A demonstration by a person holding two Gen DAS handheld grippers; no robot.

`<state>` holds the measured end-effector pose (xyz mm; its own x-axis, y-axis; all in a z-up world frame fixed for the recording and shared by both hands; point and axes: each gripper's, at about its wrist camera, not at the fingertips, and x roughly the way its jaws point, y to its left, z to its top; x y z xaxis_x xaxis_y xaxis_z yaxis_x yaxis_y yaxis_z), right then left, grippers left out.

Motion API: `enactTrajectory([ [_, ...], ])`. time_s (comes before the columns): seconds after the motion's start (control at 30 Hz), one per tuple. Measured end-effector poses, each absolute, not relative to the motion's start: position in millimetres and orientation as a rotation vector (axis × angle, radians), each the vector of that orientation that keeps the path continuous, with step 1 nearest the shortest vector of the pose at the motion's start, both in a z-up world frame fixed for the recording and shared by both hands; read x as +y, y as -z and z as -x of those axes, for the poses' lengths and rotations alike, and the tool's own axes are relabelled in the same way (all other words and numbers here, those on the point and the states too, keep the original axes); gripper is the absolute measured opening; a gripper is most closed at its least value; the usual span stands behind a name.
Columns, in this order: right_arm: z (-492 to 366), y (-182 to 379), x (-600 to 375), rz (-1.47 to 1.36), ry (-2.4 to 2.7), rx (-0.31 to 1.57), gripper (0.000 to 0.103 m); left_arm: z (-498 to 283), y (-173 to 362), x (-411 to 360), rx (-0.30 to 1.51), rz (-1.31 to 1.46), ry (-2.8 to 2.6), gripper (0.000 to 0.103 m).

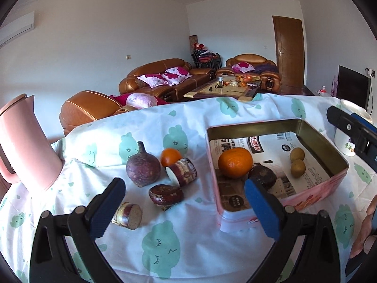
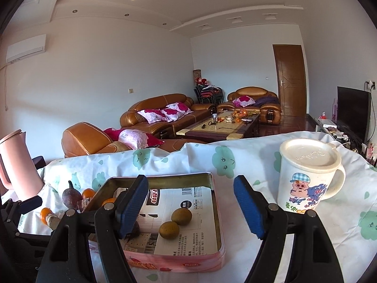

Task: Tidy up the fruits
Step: 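Move the right gripper toward the cut sugarcane piece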

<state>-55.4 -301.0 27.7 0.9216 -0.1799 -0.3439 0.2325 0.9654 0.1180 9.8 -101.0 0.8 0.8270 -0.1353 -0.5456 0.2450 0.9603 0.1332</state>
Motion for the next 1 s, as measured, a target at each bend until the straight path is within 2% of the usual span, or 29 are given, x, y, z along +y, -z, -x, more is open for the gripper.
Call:
enactTrajectory([
  [0.73, 71, -24, -228, -0.173, 0.124, 0.408, 0.076, -26, 4, -14, 0.607, -0.179, 0.125, 0.103],
  [1.0, 57, -20, -184, -0.158, 0.035, 0.454, 0.076, -47, -5, 50, 0.621, -0.124, 0.009, 0.103],
])
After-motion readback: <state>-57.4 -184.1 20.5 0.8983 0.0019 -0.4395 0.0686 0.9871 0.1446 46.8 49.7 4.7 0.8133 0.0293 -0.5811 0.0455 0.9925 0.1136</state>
